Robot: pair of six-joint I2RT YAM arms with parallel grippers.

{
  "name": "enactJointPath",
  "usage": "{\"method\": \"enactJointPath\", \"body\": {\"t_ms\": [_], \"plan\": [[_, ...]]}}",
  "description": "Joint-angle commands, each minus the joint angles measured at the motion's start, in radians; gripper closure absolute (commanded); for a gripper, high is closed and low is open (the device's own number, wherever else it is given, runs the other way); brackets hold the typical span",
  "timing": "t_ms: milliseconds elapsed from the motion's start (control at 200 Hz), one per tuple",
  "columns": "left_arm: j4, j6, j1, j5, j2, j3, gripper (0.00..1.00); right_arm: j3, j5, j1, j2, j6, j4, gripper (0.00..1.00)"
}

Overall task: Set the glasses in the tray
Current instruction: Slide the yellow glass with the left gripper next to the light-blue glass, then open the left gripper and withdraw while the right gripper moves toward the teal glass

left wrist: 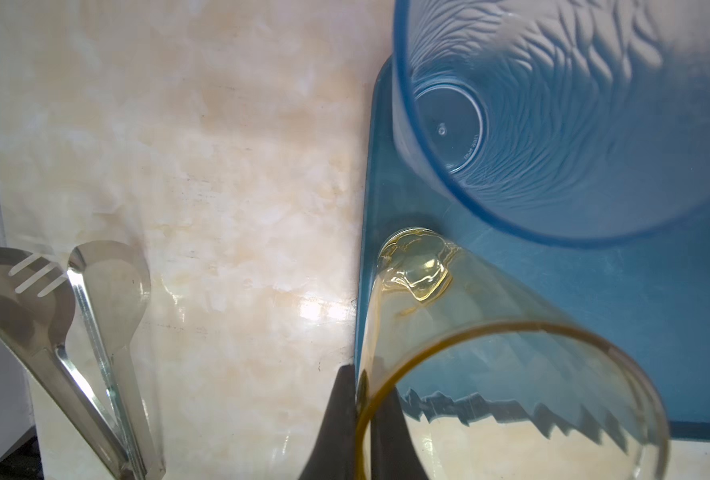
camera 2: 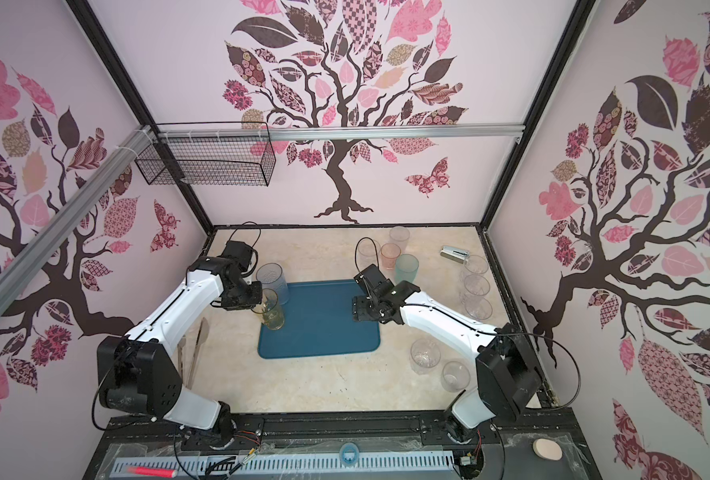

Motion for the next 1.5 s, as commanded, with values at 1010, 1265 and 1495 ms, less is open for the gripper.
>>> {"method": "enactJointPath", "body": {"t_ms": [1010, 1265, 1495], "plan": [[-0.028, 0.022, 0.002, 0.018, 0.044, 0.110, 0.75, -0.018, -0.029, -0.004, -0.010, 0.014, 0.037, 0.22], [-0.002, 0.023, 0.002, 0.034, -0.021, 0.095, 0.65, -0.020, -0.022, -0.004, -0.008, 0.008, 0.041, 0.21], [-0.019, 0.025, 0.001, 0.028, -0.066, 0.114, 0.62, -0.021, -0.016, -0.004, -0.009, 0.013, 0.045, 0.21]]}}
